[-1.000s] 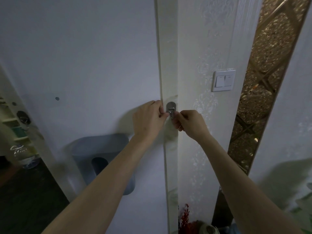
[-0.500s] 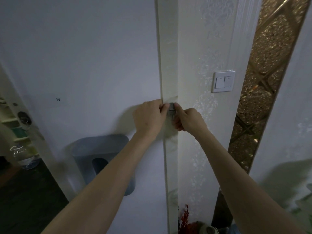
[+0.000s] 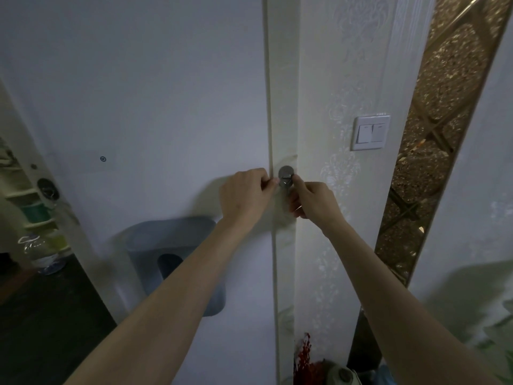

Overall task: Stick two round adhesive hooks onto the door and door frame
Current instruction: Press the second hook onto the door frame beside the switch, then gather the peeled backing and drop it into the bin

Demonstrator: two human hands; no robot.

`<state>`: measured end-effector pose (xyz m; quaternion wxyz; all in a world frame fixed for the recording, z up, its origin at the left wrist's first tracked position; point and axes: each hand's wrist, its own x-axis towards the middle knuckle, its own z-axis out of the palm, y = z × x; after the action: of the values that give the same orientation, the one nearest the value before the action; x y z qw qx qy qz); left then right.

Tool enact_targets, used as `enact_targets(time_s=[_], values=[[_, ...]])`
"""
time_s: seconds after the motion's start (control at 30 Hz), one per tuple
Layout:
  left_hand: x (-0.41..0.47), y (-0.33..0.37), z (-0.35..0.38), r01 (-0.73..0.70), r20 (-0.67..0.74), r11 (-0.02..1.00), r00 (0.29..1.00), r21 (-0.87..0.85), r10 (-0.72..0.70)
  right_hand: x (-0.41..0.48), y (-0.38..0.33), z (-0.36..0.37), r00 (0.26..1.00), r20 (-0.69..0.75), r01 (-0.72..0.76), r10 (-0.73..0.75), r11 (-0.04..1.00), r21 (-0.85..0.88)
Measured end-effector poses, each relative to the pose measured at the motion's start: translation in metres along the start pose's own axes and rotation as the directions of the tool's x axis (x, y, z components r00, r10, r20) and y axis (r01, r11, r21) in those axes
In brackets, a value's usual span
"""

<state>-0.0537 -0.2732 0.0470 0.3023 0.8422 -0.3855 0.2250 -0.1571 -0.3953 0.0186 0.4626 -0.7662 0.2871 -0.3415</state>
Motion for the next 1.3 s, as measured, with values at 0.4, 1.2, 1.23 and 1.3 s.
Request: enact_targets(time_s=[0.4,1.2,1.23,1.3], values=[[0.001,0.008,-0.002,0.052,-0.007,0.998,0.999,-0.019,-0.052,-0.001,-0.004,-0.001,1.0,-0.017,-0.024,0.023,0.998,-0.051],[-0.052,-0.11,-0.102,0.064,-0.101,0.994,0.992,-0.088,-0.073,-0.069,-0.087,0.096,0.934,0.133,0.344,-0.332,0.936,-0.079],[-0.056,-0.123,-0.108,0.076,-0.083,0.994,0.993,-0.078,-0.082,-0.071,-0.088,0.106,0.924,0.177,0.36,-0.337,0.926,-0.113],[-0.066,-0.146,-0.118,0.082,-0.041,0.996,0.996,-0.026,-0.083,-0.076,-0.09,0.124,0.9,0.267,0.395,-0.344,0.903,-0.167]])
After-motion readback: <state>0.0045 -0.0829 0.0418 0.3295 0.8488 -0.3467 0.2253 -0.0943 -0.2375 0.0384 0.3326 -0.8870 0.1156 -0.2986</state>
